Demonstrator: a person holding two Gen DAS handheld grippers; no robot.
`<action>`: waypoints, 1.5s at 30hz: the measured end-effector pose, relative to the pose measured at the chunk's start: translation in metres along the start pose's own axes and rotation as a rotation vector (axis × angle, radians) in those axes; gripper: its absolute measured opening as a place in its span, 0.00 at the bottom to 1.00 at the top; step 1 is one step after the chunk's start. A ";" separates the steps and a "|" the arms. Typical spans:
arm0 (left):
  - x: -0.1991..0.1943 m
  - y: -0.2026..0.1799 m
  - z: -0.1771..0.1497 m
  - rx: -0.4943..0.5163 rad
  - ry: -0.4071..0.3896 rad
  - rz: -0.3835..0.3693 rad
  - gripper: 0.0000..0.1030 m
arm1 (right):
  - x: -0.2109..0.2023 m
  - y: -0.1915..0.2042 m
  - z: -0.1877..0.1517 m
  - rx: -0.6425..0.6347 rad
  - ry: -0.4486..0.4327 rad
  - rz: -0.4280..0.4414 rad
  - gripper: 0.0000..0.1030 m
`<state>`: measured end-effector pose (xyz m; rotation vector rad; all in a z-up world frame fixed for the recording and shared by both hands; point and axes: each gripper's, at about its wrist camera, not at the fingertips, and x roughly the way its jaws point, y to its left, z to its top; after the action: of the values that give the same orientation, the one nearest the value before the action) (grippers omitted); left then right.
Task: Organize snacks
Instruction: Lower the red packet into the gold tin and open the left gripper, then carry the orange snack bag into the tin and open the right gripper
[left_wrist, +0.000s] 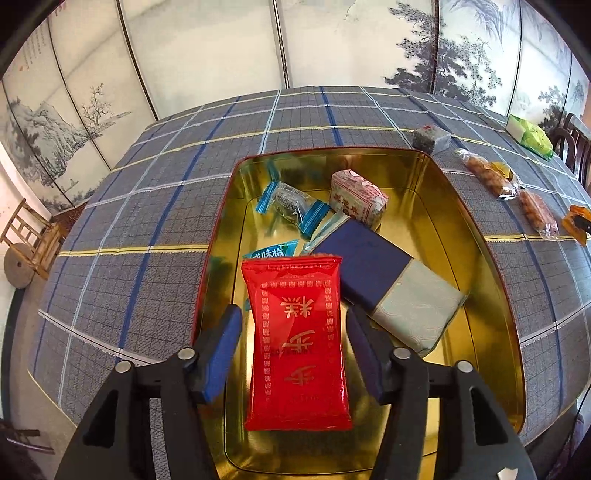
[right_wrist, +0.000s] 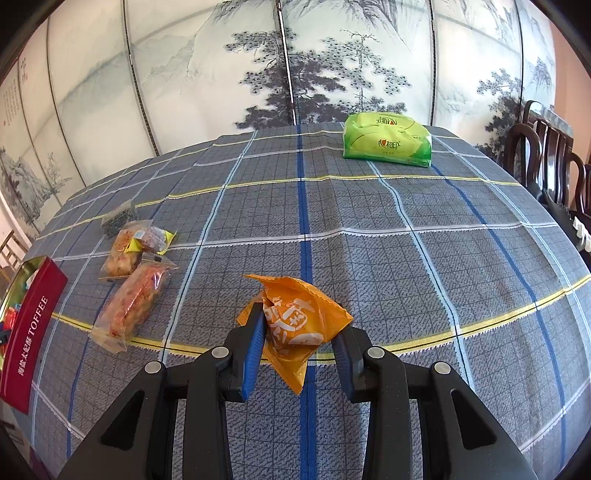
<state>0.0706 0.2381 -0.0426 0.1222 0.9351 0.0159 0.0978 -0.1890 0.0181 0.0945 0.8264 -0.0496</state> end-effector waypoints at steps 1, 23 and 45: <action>-0.002 -0.001 0.000 0.003 -0.015 0.003 0.65 | 0.000 0.000 0.000 0.000 0.000 0.000 0.35; -0.043 -0.002 -0.005 -0.049 -0.214 0.038 0.73 | -0.019 0.010 -0.019 0.014 0.003 0.045 0.35; -0.069 0.007 -0.031 -0.070 -0.236 0.091 0.77 | -0.103 0.193 -0.007 -0.210 -0.076 0.392 0.35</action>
<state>0.0047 0.2437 -0.0043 0.0996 0.6918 0.1163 0.0385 0.0047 0.1017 0.0549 0.7206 0.3998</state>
